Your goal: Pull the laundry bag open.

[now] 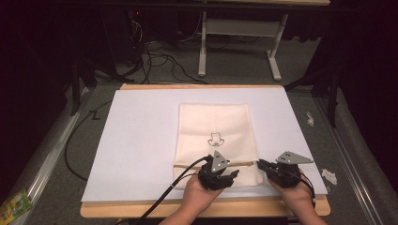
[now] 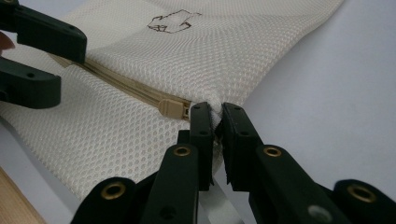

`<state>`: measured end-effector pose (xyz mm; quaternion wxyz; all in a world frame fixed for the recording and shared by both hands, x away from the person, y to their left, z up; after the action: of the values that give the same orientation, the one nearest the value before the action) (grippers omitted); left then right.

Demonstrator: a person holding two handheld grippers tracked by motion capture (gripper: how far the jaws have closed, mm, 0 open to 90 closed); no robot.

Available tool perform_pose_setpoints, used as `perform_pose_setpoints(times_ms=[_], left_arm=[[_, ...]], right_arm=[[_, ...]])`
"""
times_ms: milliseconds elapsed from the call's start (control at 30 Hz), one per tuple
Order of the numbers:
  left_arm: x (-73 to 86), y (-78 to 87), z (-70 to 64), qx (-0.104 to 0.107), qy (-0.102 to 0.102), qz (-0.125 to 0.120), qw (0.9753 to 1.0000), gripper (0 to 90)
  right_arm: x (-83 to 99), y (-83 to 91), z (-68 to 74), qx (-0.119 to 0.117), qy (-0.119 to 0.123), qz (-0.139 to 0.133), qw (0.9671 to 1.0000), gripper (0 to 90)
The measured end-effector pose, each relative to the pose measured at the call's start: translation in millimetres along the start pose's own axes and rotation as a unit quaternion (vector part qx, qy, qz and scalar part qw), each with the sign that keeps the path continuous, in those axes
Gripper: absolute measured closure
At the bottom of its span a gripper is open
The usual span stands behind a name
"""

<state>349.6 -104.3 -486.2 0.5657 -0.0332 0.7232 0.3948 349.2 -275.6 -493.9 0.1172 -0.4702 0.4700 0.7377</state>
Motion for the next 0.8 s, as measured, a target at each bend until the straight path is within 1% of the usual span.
perform_pose_setpoints(times_ms=[67,100,133,233,300,400,500,567,667,800], left_arm=[[-2.0,-3.8,-2.9,0.007,0.008,-0.003,0.9999,54.7],[-2.0,-3.8,-2.9,0.007,0.008,-0.003,0.9999,55.3],[-3.3,-7.6,-5.2,0.013,0.011,0.000,0.9998,55.3],[-5.6,-13.9,-9.7,0.012,-0.001,0.004,0.9999,55.3],[-6.9,-18.0,-11.5,0.008,-0.008,0.007,0.9999,55.5],[-8.4,-24.8,-16.1,0.010,-0.022,0.012,0.9996,60.4],[-10.4,-31.6,-19.9,0.011,-0.026,0.014,0.9995,62.2],[-11.7,-34.9,-21.4,0.014,-0.023,0.014,0.9995,63.5],[-14.3,-39.1,-23.3,0.017,-0.011,0.010,0.9997,67.6],[-17.0,-44.8,-21.8,0.014,0.001,0.012,0.9998,68.9]], right_arm=[[-0.7,0.3,0.3,-0.001,0.002,-0.002,1.0000,84.6],[-0.9,0.5,0.4,-0.001,0.003,-0.002,1.0000,84.6],[-1.0,0.5,0.3,-0.001,0.005,-0.003,1.0000,84.5],[-0.6,0.7,0.5,-0.003,0.002,-0.003,1.0000,84.5],[-0.8,0.8,0.2,-0.003,0.005,-0.004,1.0000,84.5],[-1.5,1.1,0.1,-0.004,0.005,-0.007,1.0000,84.5],[-2.0,2.1,1.0,-0.006,0.004,-0.009,0.9999,84.5],[-2.5,2.5,1.5,-0.008,0.005,-0.011,0.9999,84.5],[-2.5,2.5,1.5,-0.009,0.004,-0.011,0.9999,84.5],[-2.6,2.8,1.4,-0.010,0.004,-0.011,0.9999,84.5]])
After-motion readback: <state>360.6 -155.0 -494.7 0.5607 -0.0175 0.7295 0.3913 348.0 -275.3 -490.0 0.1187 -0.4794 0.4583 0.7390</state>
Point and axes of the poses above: each handheld gripper's, and its own axes: y roughly backward along the jaws, x roughly out of its underside, z roughly to its left, the point moved 7 cm from there along -y, roughly forward along the jaws, and after that the axes turned 5 degrees about -x, right-handed, at the moved point
